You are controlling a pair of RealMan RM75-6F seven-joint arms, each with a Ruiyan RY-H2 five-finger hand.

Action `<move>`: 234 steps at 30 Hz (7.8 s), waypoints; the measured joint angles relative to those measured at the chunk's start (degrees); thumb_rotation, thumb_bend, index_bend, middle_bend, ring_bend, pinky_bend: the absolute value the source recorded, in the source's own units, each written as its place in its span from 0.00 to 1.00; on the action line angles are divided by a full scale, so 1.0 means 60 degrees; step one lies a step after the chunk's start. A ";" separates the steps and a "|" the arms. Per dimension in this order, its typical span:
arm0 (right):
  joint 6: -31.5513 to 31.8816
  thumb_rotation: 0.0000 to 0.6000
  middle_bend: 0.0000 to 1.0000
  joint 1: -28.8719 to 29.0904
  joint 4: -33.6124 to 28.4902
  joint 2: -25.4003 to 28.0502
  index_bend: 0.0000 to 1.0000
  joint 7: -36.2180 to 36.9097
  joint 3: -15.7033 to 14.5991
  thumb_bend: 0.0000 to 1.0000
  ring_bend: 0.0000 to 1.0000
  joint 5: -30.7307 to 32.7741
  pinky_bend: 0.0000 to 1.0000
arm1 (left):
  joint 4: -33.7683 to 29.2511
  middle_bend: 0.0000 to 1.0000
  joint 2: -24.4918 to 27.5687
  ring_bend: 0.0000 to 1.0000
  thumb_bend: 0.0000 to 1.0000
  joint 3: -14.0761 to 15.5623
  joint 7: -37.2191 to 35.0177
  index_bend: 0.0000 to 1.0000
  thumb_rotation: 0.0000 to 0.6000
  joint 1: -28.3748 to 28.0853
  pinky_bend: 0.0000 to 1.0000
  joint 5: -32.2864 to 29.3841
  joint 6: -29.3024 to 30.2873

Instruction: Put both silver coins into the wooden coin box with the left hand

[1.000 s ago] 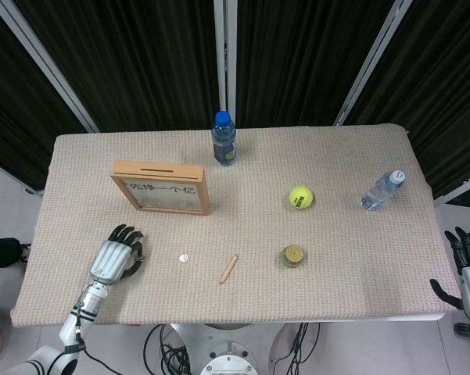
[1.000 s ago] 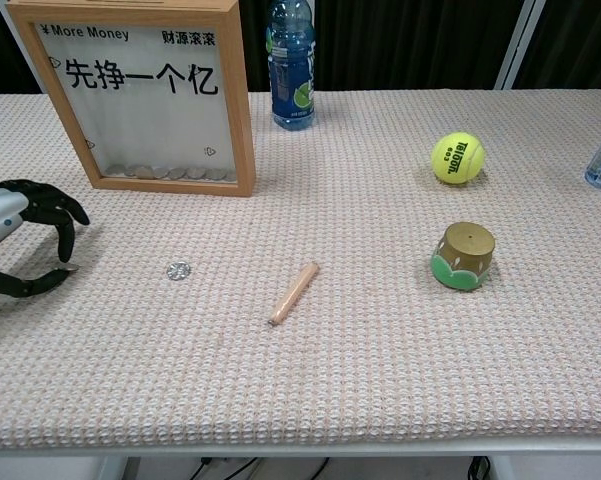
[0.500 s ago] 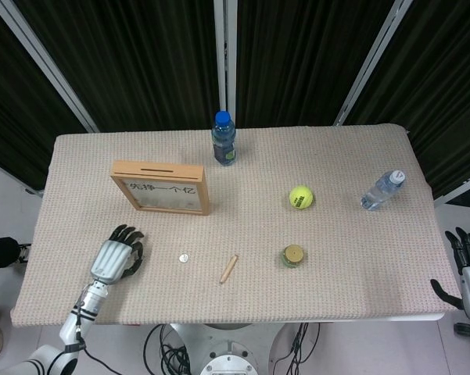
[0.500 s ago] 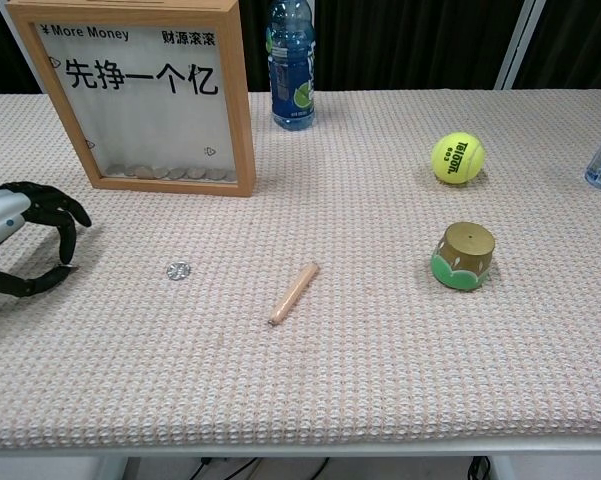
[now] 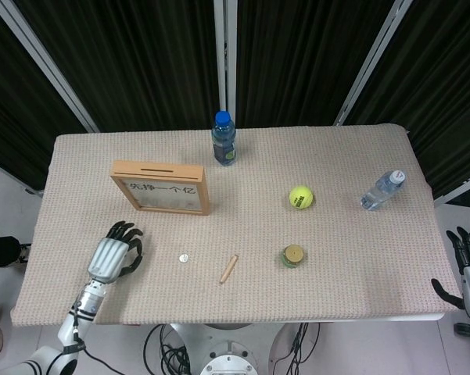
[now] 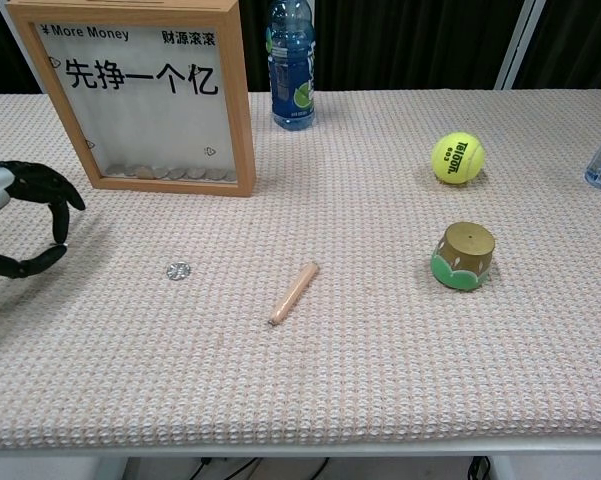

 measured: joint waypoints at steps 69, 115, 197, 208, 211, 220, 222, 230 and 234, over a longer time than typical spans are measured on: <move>-0.0077 1.00 0.00 0.0069 0.0161 0.0064 0.00 0.0493 0.0118 0.18 0.00 0.0098 0.00 | -0.5497 0.29 0.5641 0.14 0.41 -0.2979 0.2989 0.64 1.00 -0.5167 0.14 -0.6706 -0.5445; -0.0127 1.00 0.00 0.0120 -0.0154 0.0454 0.00 0.0633 0.0145 0.18 0.00 0.0094 0.00 | -0.7359 0.27 0.6054 0.12 0.39 -0.1527 0.2382 0.36 1.00 -0.2844 0.16 -0.1703 -0.0391; -0.0344 1.00 0.00 -0.0059 0.0441 0.0049 0.00 0.1001 0.0067 0.18 0.00 0.0385 0.00 | 0.0515 0.21 -0.0850 0.09 0.33 0.0666 0.0147 0.38 1.00 -0.1565 0.17 0.0871 -0.1406; -0.0345 1.00 0.00 -0.0097 0.0494 0.0060 0.00 0.1090 0.0064 0.18 0.00 0.0421 0.00 | 0.0720 0.21 -0.1020 0.09 0.32 0.0659 0.0033 0.43 1.00 -0.1604 0.17 0.0820 -0.1445; -0.0349 1.00 0.00 -0.0123 0.0557 0.0056 0.00 0.1162 0.0068 0.18 0.00 0.0470 0.00 | 0.0845 0.22 -0.1121 0.09 0.32 0.0638 -0.0047 0.45 1.00 -0.1634 0.17 0.0828 -0.1427; -0.0430 1.00 0.00 -0.0113 0.0674 0.0052 0.00 0.1307 0.0081 0.18 0.00 0.0494 0.00 | 0.1141 0.23 -0.1356 0.09 0.32 0.0606 -0.0226 0.49 1.00 -0.1741 0.17 0.0866 -0.1377; -0.0429 1.00 0.00 -0.0104 0.0660 0.0076 0.00 0.1300 0.0092 0.18 0.00 0.0487 0.00 | 0.1158 0.23 -0.1374 0.09 0.32 0.0600 -0.0236 0.49 1.00 -0.1747 0.17 0.0873 -0.1341; -0.0439 1.00 0.00 -0.0111 0.0623 0.0094 0.00 0.1298 0.0083 0.18 0.00 0.0479 0.00 | 0.1128 0.23 -0.1361 0.09 0.32 0.0554 -0.0230 0.50 1.00 -0.1780 0.17 0.0853 -0.1263; -0.0485 1.00 0.00 -0.0116 0.0673 0.0059 0.00 0.1315 0.0071 0.18 0.00 0.0513 0.00 | 0.1143 0.23 -0.1349 0.09 0.33 0.0536 -0.0210 0.50 1.00 -0.1783 0.17 0.0834 -0.1231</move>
